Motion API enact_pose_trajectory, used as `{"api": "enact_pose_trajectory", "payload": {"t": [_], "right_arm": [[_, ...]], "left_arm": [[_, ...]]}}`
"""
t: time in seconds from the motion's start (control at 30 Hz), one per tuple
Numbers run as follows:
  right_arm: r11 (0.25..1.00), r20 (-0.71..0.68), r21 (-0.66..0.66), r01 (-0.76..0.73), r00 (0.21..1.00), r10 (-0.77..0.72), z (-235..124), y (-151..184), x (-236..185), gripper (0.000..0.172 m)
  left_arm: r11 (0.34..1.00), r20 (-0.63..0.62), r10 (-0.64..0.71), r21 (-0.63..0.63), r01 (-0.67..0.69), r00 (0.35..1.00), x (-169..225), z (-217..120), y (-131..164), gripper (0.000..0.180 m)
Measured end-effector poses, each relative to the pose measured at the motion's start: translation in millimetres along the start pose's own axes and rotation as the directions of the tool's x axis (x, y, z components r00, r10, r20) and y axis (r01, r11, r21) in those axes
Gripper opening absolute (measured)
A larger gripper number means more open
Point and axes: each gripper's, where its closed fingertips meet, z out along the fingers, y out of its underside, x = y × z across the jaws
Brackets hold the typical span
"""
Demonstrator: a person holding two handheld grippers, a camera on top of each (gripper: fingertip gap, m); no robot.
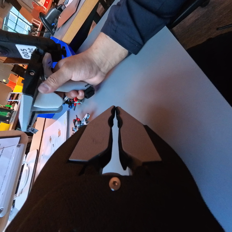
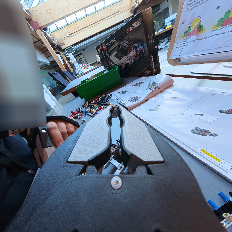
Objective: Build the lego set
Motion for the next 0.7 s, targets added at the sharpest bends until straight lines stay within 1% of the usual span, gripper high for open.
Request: {"api": "enact_pose_trajectory", "payload": {"t": [0.07,0.13,0.27,0.33,0.4,0.47,0.7], "right_arm": [[1.000,-0.003,-0.001,-0.004,1.000,0.004,0,0,1,0.004],[1.000,-0.008,0.003,0.003,1.000,-0.003,-2,-1,2,0.004],[1.000,-0.030,0.008,0.022,0.999,-0.022,-7,-5,4,0.004],[1.000,-0.038,0.008,0.027,0.999,-0.027,-8,-6,6,0.004],[1.000,-0.042,0.005,0.031,0.999,-0.031,-9,-6,6,0.004],[0.999,-0.051,-0.007,0.044,0.998,-0.044,-10,-5,7,0.004],[0.997,-0.052,-0.051,0.053,0.997,-0.056,-6,3,8,0.004]], "left_arm": [[1.000,0.015,-0.006,-0.009,0.006,1.000,-3,0,1,0.000],[0.998,0.047,-0.041,-0.040,0.043,0.998,-10,1,8,0.000],[0.973,0.139,-0.192,-0.101,0.207,0.971,-35,-1,30,0.000],[0.951,0.138,-0.274,-0.105,0.289,0.952,-39,-1,38,0.001],[0.939,0.127,-0.320,-0.090,0.332,0.939,-41,-1,40,0.000],[0.937,0.124,-0.326,-0.090,0.338,0.937,-41,-1,40,0.000],[0.950,0.115,-0.278,-0.112,0.291,0.954,-35,1,38,0.000]]}}
